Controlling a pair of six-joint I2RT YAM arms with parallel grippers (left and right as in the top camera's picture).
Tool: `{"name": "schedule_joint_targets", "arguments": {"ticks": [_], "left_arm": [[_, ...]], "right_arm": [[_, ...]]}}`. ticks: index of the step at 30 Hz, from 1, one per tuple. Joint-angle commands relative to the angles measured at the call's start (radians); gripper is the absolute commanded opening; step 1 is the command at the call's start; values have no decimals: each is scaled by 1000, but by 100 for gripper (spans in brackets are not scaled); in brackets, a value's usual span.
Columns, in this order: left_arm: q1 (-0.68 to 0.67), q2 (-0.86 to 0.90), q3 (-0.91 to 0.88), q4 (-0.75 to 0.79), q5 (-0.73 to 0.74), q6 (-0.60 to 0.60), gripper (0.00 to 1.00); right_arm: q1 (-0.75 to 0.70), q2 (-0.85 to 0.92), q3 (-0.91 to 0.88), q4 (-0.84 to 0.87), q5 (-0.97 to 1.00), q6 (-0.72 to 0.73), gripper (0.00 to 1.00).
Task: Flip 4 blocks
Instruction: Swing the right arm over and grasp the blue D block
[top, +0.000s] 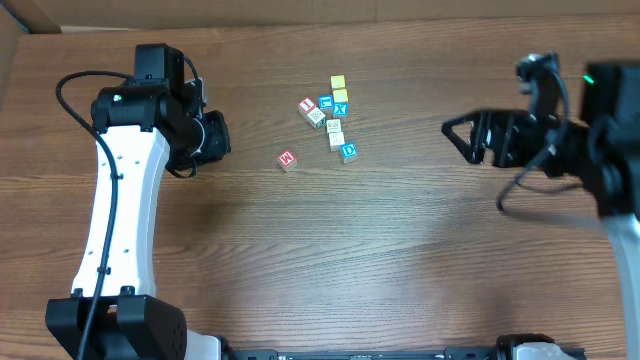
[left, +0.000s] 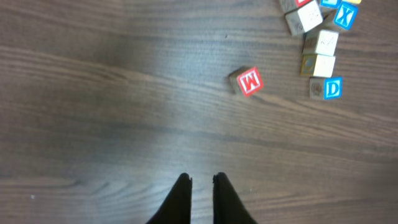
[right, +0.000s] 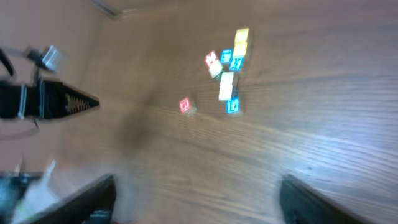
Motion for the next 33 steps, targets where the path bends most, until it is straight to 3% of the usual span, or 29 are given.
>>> {"name": "schedule_joint_targets", "arguments": {"ticks": [1, 3, 5, 7, 8, 21, 26, 30, 33], "left_arm": [[5, 6, -37, 28, 2, -32, 18], [5, 6, -55, 44, 2, -32, 27], [5, 6, -68, 61, 2, -32, 54], [5, 6, -69, 70, 2, -32, 97], [5, 6, -69, 73, 2, -32, 100], [5, 6, -69, 74, 0, -32, 100], [5, 6, -69, 74, 0, -32, 100], [5, 6, -69, 74, 0, -32, 100], [5, 6, -69, 74, 0, -32, 100]], "right_arm": [[51, 108, 18, 11, -35, 48, 68], [104, 170, 18, 37, 27, 56, 68], [172, 236, 18, 82, 113, 58, 77], [236, 301, 18, 137, 201, 61, 94], [262, 332, 18, 161, 235, 66, 96], [464, 683, 18, 455, 575, 64, 95], [472, 773, 14, 496, 586, 58, 77], [473, 818, 5, 533, 577, 58, 75], [473, 827, 5, 544, 576, 58, 66]]}}
